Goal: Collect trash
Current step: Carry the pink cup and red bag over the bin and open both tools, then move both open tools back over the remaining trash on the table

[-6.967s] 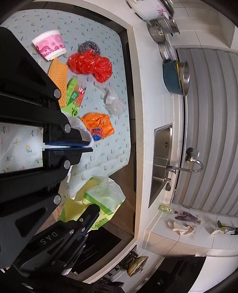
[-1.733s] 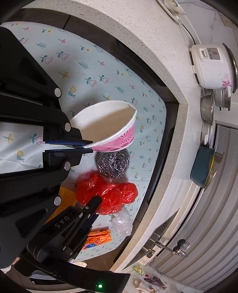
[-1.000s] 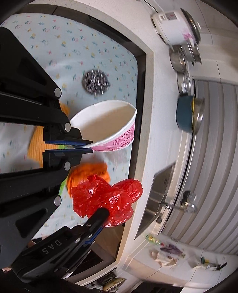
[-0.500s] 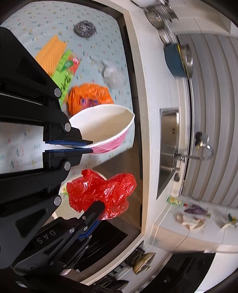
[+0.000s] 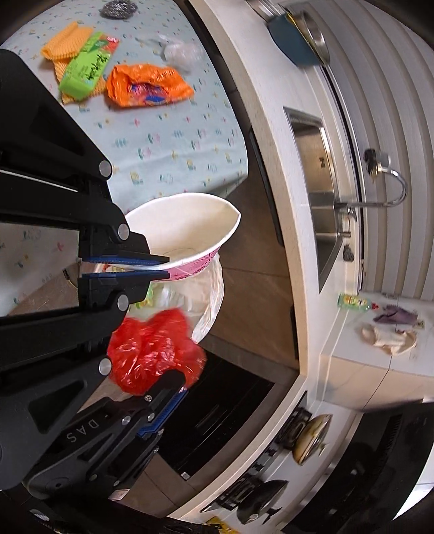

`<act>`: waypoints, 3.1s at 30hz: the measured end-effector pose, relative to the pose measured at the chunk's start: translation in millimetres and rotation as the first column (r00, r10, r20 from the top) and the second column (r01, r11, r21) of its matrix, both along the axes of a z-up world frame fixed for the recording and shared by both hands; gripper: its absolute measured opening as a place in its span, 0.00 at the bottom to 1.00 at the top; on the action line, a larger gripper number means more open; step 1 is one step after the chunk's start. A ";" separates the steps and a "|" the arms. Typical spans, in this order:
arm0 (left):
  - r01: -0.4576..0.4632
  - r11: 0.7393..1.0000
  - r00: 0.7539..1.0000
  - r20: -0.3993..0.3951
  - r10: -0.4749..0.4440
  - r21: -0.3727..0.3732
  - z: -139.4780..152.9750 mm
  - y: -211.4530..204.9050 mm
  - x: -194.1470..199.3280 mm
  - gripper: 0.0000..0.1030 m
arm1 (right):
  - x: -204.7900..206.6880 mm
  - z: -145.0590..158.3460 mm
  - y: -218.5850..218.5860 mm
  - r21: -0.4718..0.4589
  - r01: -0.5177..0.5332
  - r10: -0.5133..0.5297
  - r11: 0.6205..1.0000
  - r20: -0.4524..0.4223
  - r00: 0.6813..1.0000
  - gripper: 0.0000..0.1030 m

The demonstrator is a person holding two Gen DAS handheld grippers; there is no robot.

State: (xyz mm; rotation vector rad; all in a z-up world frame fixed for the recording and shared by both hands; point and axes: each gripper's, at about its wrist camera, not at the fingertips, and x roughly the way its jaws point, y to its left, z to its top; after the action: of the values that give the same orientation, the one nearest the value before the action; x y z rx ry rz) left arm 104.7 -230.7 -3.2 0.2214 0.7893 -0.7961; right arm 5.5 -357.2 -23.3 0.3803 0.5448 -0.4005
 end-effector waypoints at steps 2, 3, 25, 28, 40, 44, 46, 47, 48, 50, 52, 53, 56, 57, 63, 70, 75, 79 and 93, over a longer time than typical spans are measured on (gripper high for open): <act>0.016 1.000 1.000 -0.004 -0.016 0.004 -3.2 -12.0 -2.1 0.03 | -4.8 -3.1 -7.9 0.004 0.017 -0.017 1.000 -0.002 1.000 0.08; 0.023 1.000 1.000 -0.007 -0.023 0.005 -4.8 -17.3 -2.9 0.03 | -6.7 -4.5 -10.6 0.006 0.022 -0.022 1.000 -0.003 1.000 0.08; 0.029 0.979 0.987 -0.164 0.004 0.202 -101.9 -87.7 54.5 0.35 | -17.8 -40.8 -18.0 0.031 0.029 -0.027 0.999 -0.072 0.997 0.18; 0.013 0.975 0.989 -0.143 0.020 0.222 -110.5 -87.5 58.2 0.35 | -22.5 -53.3 -10.3 0.081 0.011 -0.003 0.997 -0.094 0.996 0.34; 0.033 0.975 0.984 -0.177 0.006 0.218 -114.2 -65.0 65.8 0.36 | 9.5 -118.4 5.6 0.161 -0.033 0.070 0.986 -0.230 0.971 0.01; 0.050 0.979 0.986 -0.167 -0.017 0.195 -105.5 -54.7 57.4 0.46 | 3.6 -99.6 6.4 0.114 -0.026 0.048 0.993 -0.197 0.979 0.01; 0.048 0.983 0.988 -0.156 -0.020 0.175 -98.9 -47.6 51.6 0.59 | 2.0 -91.1 5.9 0.102 -0.024 0.043 0.994 -0.189 0.981 0.03; 0.044 0.986 0.989 -0.145 -0.020 0.160 -94.5 -42.9 48.0 0.60 | 1.0 -86.5 6.7 0.094 -0.021 0.038 0.995 -0.187 0.982 0.04; 0.040 0.987 0.991 -0.135 -0.019 0.155 -91.1 -39.5 45.7 0.60 | -0.6 -82.4 7.6 0.083 -0.016 0.031 0.996 -0.180 0.983 0.06; 0.027 0.989 0.993 -0.120 -0.010 0.146 -84.5 -31.4 42.8 0.61 | -4.3 -74.8 7.9 0.076 -0.014 0.027 0.997 -0.172 0.985 0.06; 0.004 0.990 0.995 -0.096 0.009 0.138 -76.3 -20.4 38.9 0.61 | -7.9 -68.0 10.2 0.073 -0.012 0.024 0.997 -0.165 0.986 0.10; -0.001 0.991 0.996 -0.087 0.012 0.133 -72.3 -14.0 36.5 0.61 | -10.4 -63.7 11.9 0.069 -0.014 0.025 0.998 -0.160 0.987 0.12; -0.015 0.992 0.997 -0.068 0.024 0.124 -62.9 0.6 28.1 0.69 | -19.3 -50.9 16.8 0.046 -0.014 0.021 0.999 -0.144 0.989 0.29; -0.024 0.992 0.998 -0.058 0.032 0.124 -59.7 5.9 24.4 0.69 | -23.1 -46.2 18.5 0.042 -0.015 0.021 0.999 -0.135 0.991 0.29; -0.040 0.992 0.999 -0.012 0.042 0.116 -44.4 35.8 1.0 0.69 | -38.4 -26.1 32.8 0.007 -0.025 0.026 1.000 -0.109 0.994 0.33; -0.083 0.994 0.997 0.007 0.083 0.075 -25.4 77.0 -11.3 0.70 | -50.3 -6.6 60.4 -0.018 -0.021 0.019 1.000 -0.082 0.996 0.38; -0.106 0.992 0.994 0.040 0.104 0.071 -15.8 106.2 -16.1 0.72 | -56.6 5.6 80.8 -0.035 -0.016 0.013 0.999 -0.070 0.997 0.41; -0.143 0.988 0.988 0.074 0.139 0.059 -9.4 129.7 -14.4 0.75 | -53.3 13.5 97.2 -0.055 -0.027 0.023 0.998 -0.069 0.997 0.44; -0.241 0.970 0.969 0.068 0.238 0.038 -6.5 153.8 14.6 0.75 | -1.1 13.3 120.1 -0.066 -0.132 0.126 0.989 -0.084 0.988 0.44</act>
State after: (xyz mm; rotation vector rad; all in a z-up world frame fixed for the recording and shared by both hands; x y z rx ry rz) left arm 119.3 -76.8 -9.7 0.1867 0.7584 -0.5406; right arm 4.4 -237.1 -10.0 0.2590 0.6274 -0.3100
